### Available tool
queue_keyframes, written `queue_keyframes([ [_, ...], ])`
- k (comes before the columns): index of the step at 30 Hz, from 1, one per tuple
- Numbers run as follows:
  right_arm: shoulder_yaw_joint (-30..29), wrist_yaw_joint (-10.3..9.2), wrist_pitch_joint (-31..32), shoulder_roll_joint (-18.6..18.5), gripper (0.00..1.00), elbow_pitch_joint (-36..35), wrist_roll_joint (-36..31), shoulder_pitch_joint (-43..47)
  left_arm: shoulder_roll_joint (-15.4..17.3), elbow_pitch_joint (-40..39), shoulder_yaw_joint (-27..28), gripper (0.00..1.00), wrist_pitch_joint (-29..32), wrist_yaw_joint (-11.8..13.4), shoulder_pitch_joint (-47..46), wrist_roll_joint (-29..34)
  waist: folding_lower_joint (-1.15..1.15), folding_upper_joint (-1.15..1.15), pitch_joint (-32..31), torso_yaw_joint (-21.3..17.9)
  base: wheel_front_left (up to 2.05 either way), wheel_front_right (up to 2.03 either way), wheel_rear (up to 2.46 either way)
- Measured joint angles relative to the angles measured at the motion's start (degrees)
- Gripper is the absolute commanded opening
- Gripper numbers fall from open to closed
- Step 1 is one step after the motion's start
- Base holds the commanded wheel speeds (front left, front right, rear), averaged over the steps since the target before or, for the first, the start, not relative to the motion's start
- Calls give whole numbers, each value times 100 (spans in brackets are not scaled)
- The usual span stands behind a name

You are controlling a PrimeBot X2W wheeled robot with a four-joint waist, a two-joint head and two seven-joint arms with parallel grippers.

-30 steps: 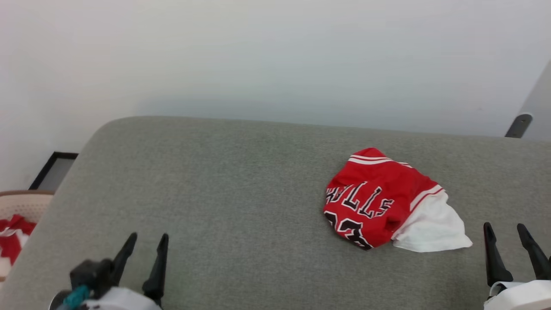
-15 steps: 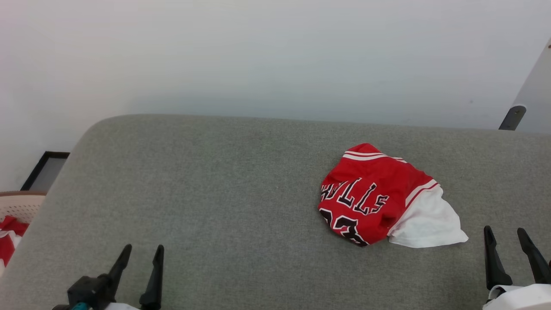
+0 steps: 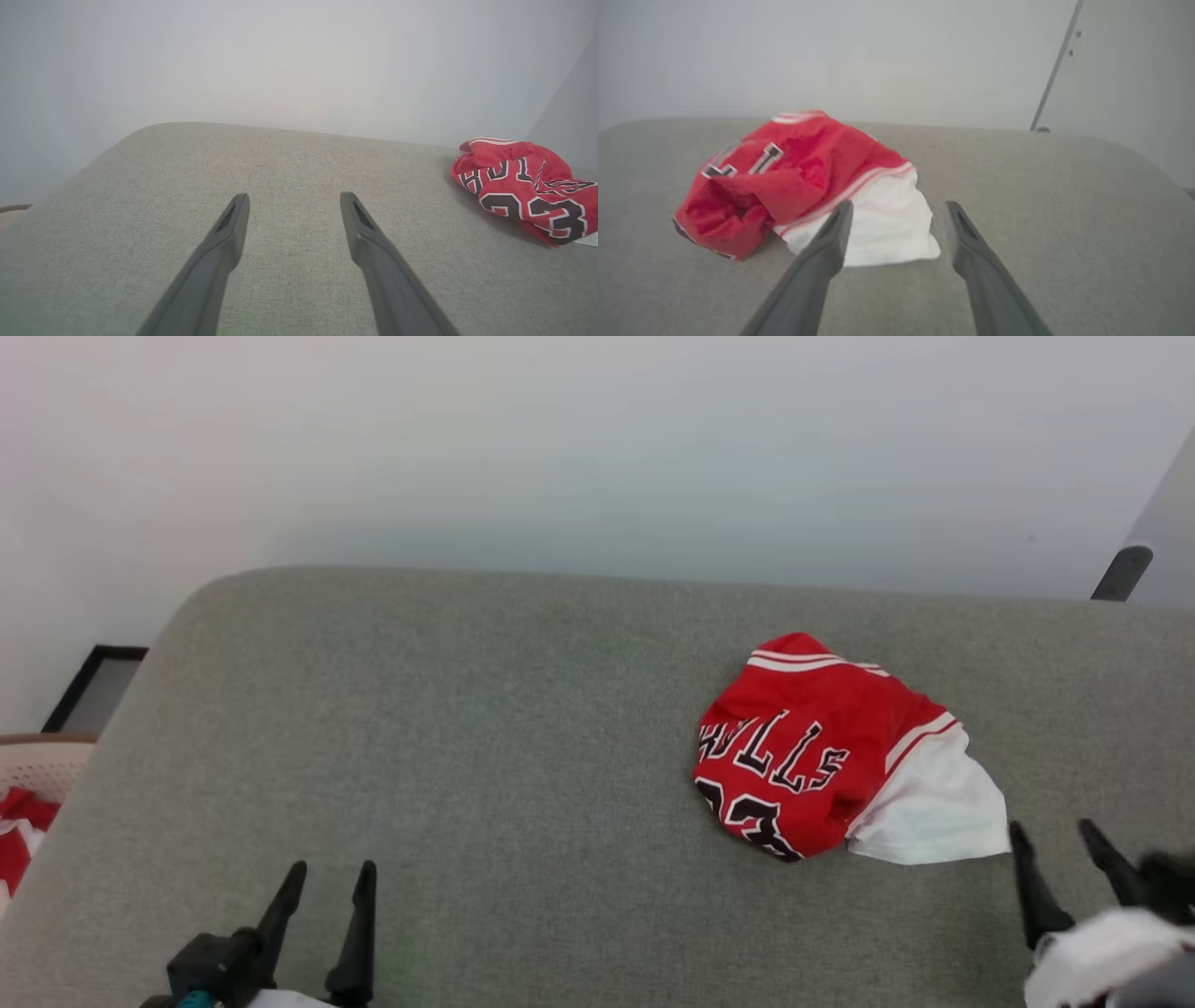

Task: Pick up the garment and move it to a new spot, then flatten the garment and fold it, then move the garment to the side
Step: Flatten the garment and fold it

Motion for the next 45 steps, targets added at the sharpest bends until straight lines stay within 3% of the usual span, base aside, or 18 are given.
queue_keyframes([
  [3, 436, -1, 1014, -279, 100, 189, -15, -366, -100, 10, -4, 100, 0, -4, -39, -13, 0, 0, 132, -5, 0, 0, 0],
  [8, 1201, 3, 3238, -804, 100, 328, 709, -1104, -207, 100, -167, 100, 0, -5, -198, -124, 0, 0, 419, 9, 0, 0, 0],
  [13, 1424, 3, 5109, -1484, 100, -11, 993, -1671, -257, 222, -370, 100, 0, -5, -421, -242, 0, 0, 717, 58, 0, 0, 0],
  [21, 1028, 2, 6068, -1417, 100, 116, 749, -2130, -294, 310, -604, 100, 0, -7, -851, -416, 0, 0, 1195, 213, 0, 0, 0],
  [30, 1070, -2, 5917, -1117, 100, 361, 553, -2240, -331, 371, -636, 100, -1, -7, -996, -558, 0, 0, 1519, 330, 0, 0, 0],
  [31, 1092, -2, 5879, -1115, 37, 387, 547, -2281, -324, 376, -651, 100, 0, -7, -1003, -591, 0, 0, 1538, 319, 0, 0, 0],
  [32, 1112, -2, 5812, -1102, 31, 402, 531, -2316, -305, 389, -671, 100, 0, -7, -1018, -597, 0, 0, 1556, 302, 0, 0, 0],
  [33, 1133, -2, 5746, -1082, 0, 426, 504, -2338, -290, 401, -671, 100, 0, -7, -1045, -598, 0, 0, 1572, 281, 0, 0, 0],
  [39, 904, 7, 5358, -970, 0, 538, 464, -2443, -182, 369, -645, 100, 0, -7, -1224, -648, 0, 0, 1669, 115, 0, 0, 0],
  [45, -70, 4, 4945, -1215, 0, 498, 226, -2211, -104, 299, -584, 100, -1, -7, -1288, -656, 0, 0, 1792, -68, 0, 0, 0],
])
